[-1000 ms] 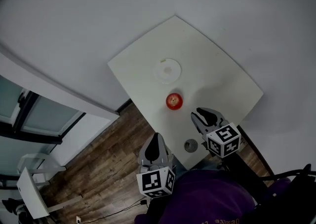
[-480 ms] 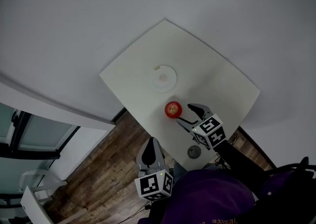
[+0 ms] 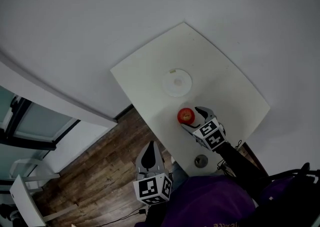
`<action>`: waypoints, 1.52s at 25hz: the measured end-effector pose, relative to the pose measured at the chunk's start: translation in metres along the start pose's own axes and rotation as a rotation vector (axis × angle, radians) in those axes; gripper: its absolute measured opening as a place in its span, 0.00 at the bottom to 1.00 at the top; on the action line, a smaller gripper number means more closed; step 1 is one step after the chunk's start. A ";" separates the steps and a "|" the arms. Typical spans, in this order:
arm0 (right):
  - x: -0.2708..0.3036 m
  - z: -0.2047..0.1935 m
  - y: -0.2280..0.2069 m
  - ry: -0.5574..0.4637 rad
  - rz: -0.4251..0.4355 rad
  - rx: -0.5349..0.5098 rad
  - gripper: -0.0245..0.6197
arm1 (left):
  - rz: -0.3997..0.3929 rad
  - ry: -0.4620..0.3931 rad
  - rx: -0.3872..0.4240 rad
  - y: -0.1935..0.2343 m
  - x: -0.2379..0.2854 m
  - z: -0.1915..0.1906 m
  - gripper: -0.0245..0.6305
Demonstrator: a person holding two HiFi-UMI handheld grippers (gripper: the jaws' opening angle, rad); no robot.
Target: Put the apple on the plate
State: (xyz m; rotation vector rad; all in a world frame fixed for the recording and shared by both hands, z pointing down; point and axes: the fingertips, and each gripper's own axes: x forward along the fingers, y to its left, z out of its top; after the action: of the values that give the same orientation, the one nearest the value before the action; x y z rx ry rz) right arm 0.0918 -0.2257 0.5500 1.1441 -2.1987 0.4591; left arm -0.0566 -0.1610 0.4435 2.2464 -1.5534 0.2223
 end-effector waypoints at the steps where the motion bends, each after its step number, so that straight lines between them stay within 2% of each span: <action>1: 0.003 -0.003 0.002 0.015 0.005 -0.004 0.58 | 0.004 0.004 -0.004 0.002 -0.001 -0.001 0.05; 12: 0.027 -0.025 0.002 0.119 0.054 -0.045 0.58 | 0.022 0.019 -0.010 0.008 0.009 -0.006 0.05; 17: 0.029 -0.029 0.001 0.133 0.043 -0.055 0.58 | 0.025 0.018 -0.017 0.010 0.012 -0.004 0.05; 23: 0.030 -0.028 -0.005 0.113 0.013 -0.127 0.58 | 0.026 0.023 -0.019 0.013 0.013 -0.007 0.05; 28: 0.022 -0.023 -0.009 0.091 0.009 -0.064 0.58 | 0.020 0.030 -0.031 0.010 0.013 -0.012 0.05; 38: 0.030 0.007 -0.025 0.025 -0.024 -0.064 0.58 | 0.004 0.052 -0.019 0.014 0.017 -0.015 0.05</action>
State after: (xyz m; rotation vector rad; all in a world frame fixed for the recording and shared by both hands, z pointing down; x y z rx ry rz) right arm 0.0967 -0.2620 0.5646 1.1233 -2.1604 0.3881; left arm -0.0617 -0.1734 0.4658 2.2058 -1.5272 0.2639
